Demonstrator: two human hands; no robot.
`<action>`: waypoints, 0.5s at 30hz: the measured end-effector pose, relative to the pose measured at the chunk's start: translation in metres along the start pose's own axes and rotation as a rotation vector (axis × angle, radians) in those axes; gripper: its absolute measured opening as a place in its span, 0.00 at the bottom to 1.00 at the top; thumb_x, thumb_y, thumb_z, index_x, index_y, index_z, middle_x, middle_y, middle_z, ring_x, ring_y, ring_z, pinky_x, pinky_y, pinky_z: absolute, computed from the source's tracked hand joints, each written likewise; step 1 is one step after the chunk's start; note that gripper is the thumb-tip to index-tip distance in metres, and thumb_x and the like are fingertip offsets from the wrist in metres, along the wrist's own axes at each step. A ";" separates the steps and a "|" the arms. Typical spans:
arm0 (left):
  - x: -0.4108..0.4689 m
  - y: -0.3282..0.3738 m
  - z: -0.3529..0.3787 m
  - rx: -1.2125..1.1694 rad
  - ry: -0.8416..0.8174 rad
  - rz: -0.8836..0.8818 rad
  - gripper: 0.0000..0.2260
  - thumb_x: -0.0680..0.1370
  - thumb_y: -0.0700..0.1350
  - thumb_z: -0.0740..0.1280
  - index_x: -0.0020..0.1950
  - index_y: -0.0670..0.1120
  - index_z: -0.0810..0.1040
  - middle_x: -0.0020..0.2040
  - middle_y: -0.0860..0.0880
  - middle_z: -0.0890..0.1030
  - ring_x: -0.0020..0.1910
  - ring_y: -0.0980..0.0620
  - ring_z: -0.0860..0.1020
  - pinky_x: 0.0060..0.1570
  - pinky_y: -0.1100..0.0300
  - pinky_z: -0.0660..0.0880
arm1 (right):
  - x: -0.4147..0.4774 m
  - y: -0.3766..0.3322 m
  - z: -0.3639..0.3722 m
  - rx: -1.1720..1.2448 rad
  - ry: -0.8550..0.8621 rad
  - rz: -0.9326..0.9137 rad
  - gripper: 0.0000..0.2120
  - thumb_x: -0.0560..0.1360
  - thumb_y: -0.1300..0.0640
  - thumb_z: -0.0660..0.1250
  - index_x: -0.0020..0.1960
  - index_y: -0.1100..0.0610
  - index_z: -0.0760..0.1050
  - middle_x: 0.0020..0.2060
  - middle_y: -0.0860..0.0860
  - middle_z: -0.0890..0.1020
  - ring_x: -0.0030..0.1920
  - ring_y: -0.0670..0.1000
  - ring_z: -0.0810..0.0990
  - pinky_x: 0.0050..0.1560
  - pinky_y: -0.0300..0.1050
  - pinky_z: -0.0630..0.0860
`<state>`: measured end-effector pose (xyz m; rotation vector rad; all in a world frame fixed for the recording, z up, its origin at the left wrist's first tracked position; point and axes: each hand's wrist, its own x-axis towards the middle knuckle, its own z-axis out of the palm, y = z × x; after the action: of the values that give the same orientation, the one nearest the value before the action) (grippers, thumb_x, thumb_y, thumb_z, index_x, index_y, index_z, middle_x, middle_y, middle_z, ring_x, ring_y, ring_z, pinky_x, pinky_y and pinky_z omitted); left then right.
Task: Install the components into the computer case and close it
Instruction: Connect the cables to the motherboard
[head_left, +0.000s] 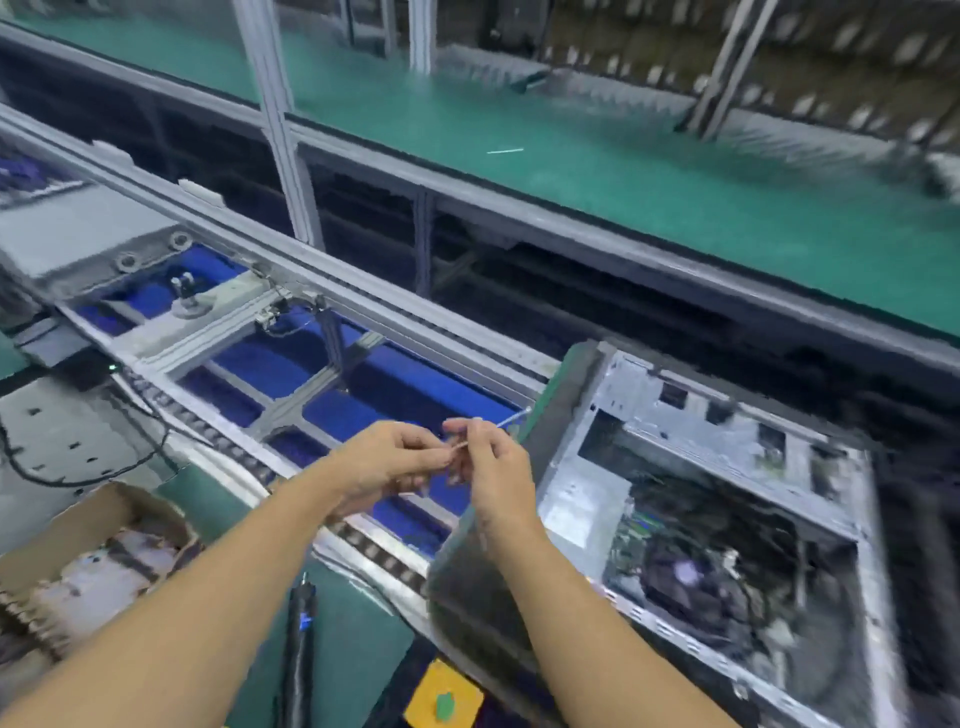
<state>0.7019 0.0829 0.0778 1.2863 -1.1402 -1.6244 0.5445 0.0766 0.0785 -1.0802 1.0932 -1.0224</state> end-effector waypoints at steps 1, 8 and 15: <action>0.013 0.004 0.022 0.031 -0.019 0.008 0.04 0.76 0.42 0.72 0.42 0.44 0.84 0.31 0.49 0.78 0.28 0.56 0.71 0.33 0.64 0.71 | 0.000 -0.007 -0.026 0.034 0.049 -0.016 0.18 0.87 0.58 0.57 0.47 0.53 0.83 0.31 0.48 0.81 0.31 0.47 0.76 0.32 0.39 0.74; 0.081 0.010 0.161 -0.063 0.024 0.016 0.02 0.76 0.36 0.69 0.45 0.38 0.80 0.29 0.48 0.72 0.25 0.56 0.69 0.31 0.64 0.74 | -0.024 -0.033 -0.185 0.258 0.300 -0.087 0.14 0.86 0.60 0.58 0.49 0.60 0.81 0.36 0.52 0.84 0.32 0.46 0.80 0.34 0.39 0.78; 0.117 -0.004 0.266 -0.414 -0.001 0.037 0.02 0.71 0.41 0.72 0.40 0.45 0.84 0.32 0.49 0.77 0.29 0.55 0.76 0.33 0.62 0.78 | -0.052 -0.031 -0.286 0.532 0.464 -0.132 0.16 0.87 0.57 0.56 0.53 0.64 0.79 0.41 0.56 0.87 0.41 0.52 0.86 0.42 0.42 0.82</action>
<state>0.4176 0.0248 0.0644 0.9893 -0.7676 -1.7205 0.2518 0.0804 0.0833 -0.4971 1.0268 -1.6124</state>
